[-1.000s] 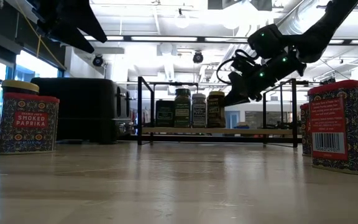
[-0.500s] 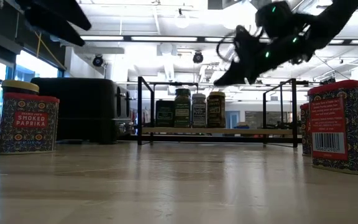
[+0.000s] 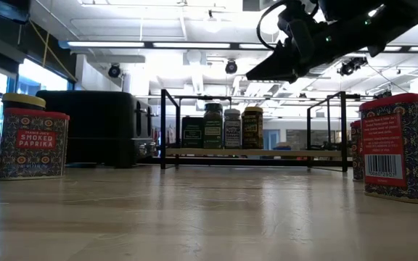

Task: Shelf spices
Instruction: Put the yellow seasoning bottle on the shelf aligned with the other yellow seasoning bottles

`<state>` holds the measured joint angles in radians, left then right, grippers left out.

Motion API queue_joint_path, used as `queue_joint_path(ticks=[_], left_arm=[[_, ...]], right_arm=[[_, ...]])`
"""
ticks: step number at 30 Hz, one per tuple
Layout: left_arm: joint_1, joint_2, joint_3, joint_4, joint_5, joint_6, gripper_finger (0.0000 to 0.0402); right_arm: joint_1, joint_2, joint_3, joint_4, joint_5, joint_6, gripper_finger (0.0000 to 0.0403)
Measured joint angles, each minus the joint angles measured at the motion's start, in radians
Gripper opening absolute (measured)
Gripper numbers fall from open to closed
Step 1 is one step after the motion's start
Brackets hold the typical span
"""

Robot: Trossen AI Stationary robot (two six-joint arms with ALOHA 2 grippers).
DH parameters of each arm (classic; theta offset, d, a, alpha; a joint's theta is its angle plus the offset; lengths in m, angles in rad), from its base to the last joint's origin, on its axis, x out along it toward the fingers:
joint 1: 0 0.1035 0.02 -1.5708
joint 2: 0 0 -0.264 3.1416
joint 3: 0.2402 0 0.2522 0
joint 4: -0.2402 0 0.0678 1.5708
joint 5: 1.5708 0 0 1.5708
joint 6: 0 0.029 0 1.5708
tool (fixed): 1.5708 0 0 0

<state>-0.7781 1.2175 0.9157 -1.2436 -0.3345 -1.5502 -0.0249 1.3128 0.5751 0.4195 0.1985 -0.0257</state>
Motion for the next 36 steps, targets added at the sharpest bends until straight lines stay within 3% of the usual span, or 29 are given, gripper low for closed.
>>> queue_joint_path(ticks=[3,9,22,30,36], left_arm=[[-0.016,0.0,0.0,-0.001,0.021,0.012,0.0321],[-0.001,0.007,-0.077,-0.115,-0.053,-0.034,0.0321],[0.1,0.007,-0.163,0.112,-0.271,0.195,0.0321],[0.204,0.007,-0.163,0.175,-0.229,0.353,0.031],[0.266,0.007,-0.151,0.175,-0.144,0.432,0.0237]], right_arm=[[0.001,0.0,0.0,0.004,0.009,0.0,0.0004],[0.001,0.0,0.0,0.012,0.009,0.0,0.0004],[0.001,0.0,0.0,0.012,0.009,0.005,0.0004],[0.001,0.0,0.0,0.012,0.009,0.019,0.0004],[0.001,0.0,0.0,0.012,0.009,0.019,0.0004]])
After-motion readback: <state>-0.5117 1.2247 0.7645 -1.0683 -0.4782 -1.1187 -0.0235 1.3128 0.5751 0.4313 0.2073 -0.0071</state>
